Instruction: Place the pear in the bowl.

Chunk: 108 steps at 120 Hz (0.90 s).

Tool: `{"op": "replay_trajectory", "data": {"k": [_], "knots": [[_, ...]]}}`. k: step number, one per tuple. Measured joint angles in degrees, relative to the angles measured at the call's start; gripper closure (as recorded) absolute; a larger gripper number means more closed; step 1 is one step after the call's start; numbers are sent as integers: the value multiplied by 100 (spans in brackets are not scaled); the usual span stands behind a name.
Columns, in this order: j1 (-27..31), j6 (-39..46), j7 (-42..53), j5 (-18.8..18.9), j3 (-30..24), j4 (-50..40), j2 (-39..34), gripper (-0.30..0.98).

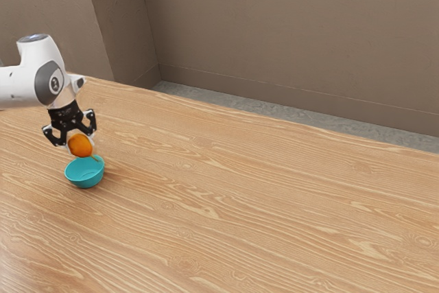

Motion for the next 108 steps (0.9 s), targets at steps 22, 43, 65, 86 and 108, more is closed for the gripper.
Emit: {"op": "replay_trajectory", "data": {"k": [22,43,65,86,108], "knots": [[224,-13,278,-290,12,194,358,42],[232,-1,524,-565,2,228,536,42],[233,12,737,-726,0,222,644,29],[234,15,951,-824,-5,225,651,13],[234,0,1121,-847,-10,240,601,5]]}}
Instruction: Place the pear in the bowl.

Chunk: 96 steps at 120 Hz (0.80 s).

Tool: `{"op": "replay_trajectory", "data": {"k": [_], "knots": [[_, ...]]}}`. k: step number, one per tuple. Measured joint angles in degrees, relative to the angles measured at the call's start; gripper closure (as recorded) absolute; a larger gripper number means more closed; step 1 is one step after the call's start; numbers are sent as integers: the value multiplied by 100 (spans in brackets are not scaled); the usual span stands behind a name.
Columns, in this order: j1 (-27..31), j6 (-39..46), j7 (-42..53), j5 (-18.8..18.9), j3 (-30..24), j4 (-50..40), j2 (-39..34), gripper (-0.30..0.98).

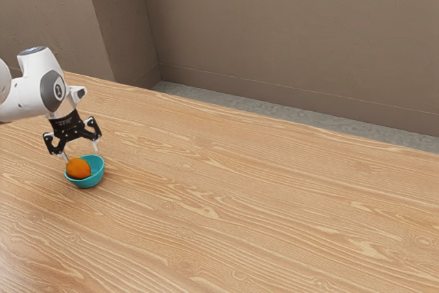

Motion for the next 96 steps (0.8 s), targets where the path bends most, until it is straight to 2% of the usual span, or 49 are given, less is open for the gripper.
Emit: {"op": "replay_trajectory", "data": {"k": [24,51,64,80,87,96], "knots": [[20,-468,60,123,-252,341,-778,2],[-29,-1766,-158,705,-1704,1681,-1246,1],[-182,-2484,-184,881,-2138,2137,-1497,0],[-775,-3111,174,1296,-2128,2371,-1701,0],[-1166,-3308,345,1397,-1949,2378,-1721,0],[-1398,-3490,542,1424,-1881,2382,-1687,0]]}}
